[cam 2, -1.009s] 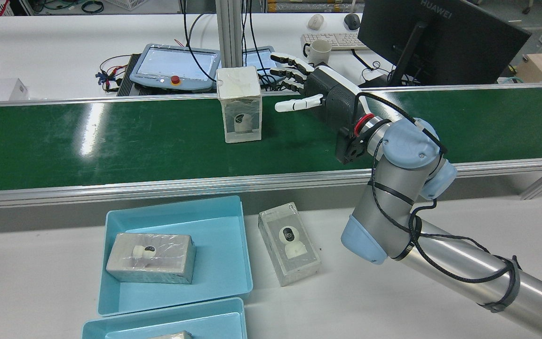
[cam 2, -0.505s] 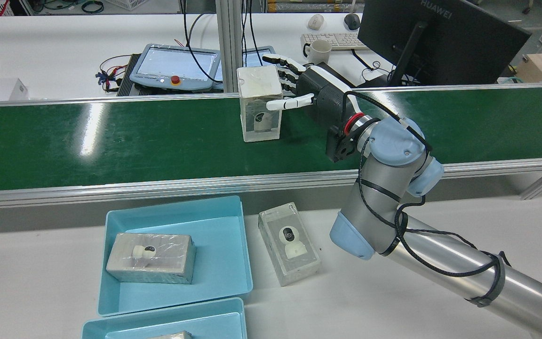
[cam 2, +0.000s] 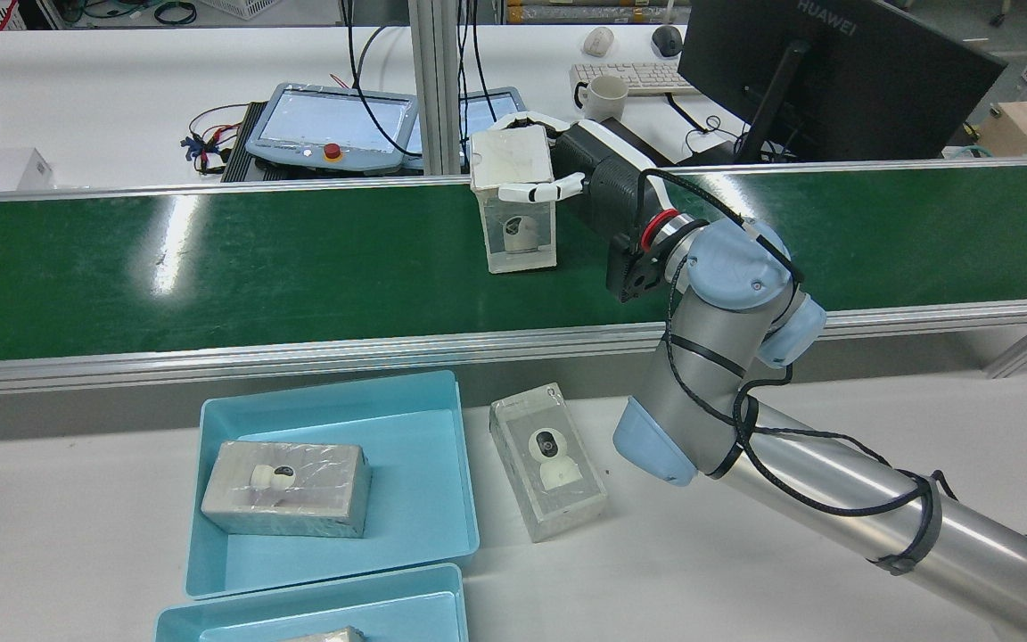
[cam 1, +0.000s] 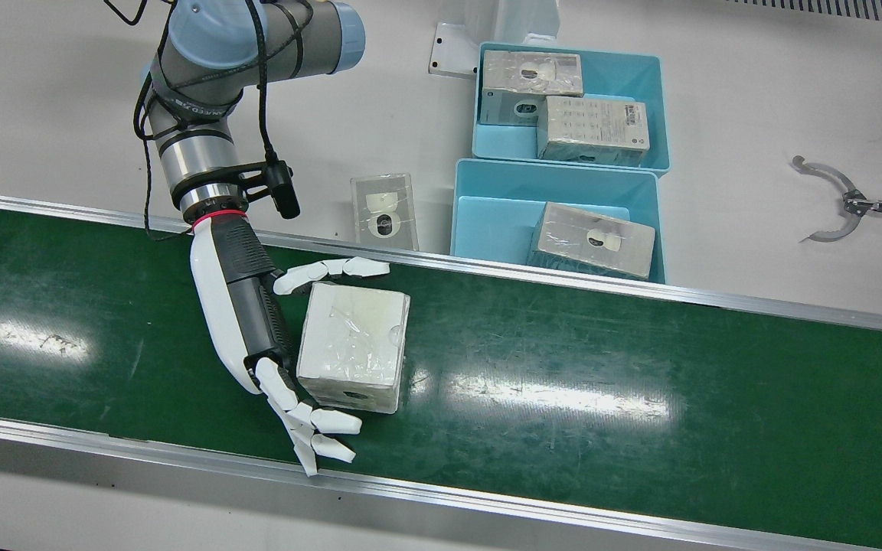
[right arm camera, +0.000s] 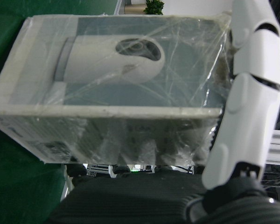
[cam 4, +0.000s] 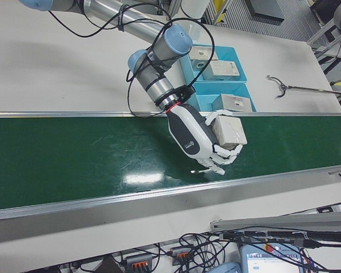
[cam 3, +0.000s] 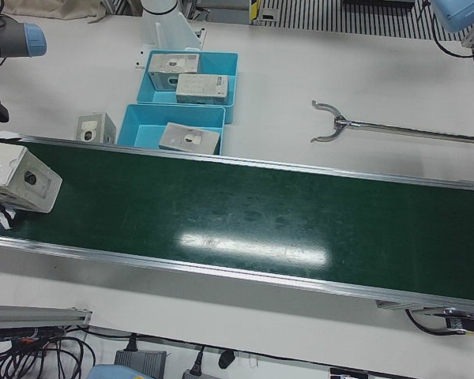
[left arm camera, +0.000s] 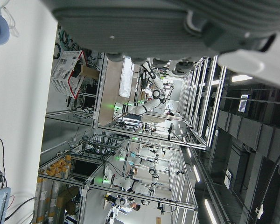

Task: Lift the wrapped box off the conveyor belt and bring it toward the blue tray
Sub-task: 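Lift the wrapped box off the belt with the right hand, then carry the box toward the blue tray nearer the robot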

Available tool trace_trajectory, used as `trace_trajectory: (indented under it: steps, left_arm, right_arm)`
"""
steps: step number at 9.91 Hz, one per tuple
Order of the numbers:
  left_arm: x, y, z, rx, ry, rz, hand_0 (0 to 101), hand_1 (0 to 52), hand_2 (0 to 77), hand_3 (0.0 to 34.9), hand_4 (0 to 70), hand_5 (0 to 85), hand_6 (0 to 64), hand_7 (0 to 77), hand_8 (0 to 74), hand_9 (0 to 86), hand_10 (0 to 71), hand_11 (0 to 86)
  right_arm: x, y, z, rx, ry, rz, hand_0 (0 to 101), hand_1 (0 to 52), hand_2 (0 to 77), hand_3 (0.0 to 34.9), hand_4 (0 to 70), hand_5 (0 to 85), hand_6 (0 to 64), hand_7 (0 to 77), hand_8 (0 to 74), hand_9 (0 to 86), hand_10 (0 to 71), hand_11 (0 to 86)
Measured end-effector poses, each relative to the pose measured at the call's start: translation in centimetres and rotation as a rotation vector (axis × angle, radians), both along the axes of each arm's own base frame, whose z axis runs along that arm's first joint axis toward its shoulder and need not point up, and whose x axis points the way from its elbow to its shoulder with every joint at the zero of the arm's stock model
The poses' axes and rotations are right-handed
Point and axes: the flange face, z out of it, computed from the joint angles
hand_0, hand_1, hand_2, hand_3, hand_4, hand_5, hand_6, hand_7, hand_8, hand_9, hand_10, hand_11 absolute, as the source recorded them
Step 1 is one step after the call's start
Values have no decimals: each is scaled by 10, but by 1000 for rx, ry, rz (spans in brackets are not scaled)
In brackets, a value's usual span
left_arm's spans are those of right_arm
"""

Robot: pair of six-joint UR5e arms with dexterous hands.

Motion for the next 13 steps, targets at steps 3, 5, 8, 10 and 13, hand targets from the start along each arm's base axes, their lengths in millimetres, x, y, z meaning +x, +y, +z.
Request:
trace_trajectory:
  steps: [3,5,8,10,13]
  left_arm:
    - [0,0,0,0,0,0,0,0,11,0,0,5,0,5,0,5,5,0]
    - [0,0,0,0,0,0,0,0,5,0,0,5,0,5,5,0,0,0]
    - [0,0,0,0,0,0,0,0,11,0,0,5,0,5,5,0,0,0]
    - [0,0,0,0,0,0,0,0,11,0,0,5,0,5,0,0,0,0]
    - [0,0,0,0,0,0,0,0,5,0,0,5,0,5,5,0,0,0]
  right_arm:
    - [1,2,-3,-3,-17,26,388,0,289,207,360,431,295,507,371,415,344,355]
    - [11,11,-29,40,-62,33,387,0,278,169,382,447,322,540,447,480,338,485]
    - [19,48,-85,144,-153,15,410,0,251,37,409,529,420,693,518,704,322,447]
    - [1,91,-115,194,-214,-28,414,0,262,2,404,545,431,693,480,687,256,360]
    - [-42,166,-138,226,-210,-112,430,0,284,1,404,545,431,693,480,687,224,311]
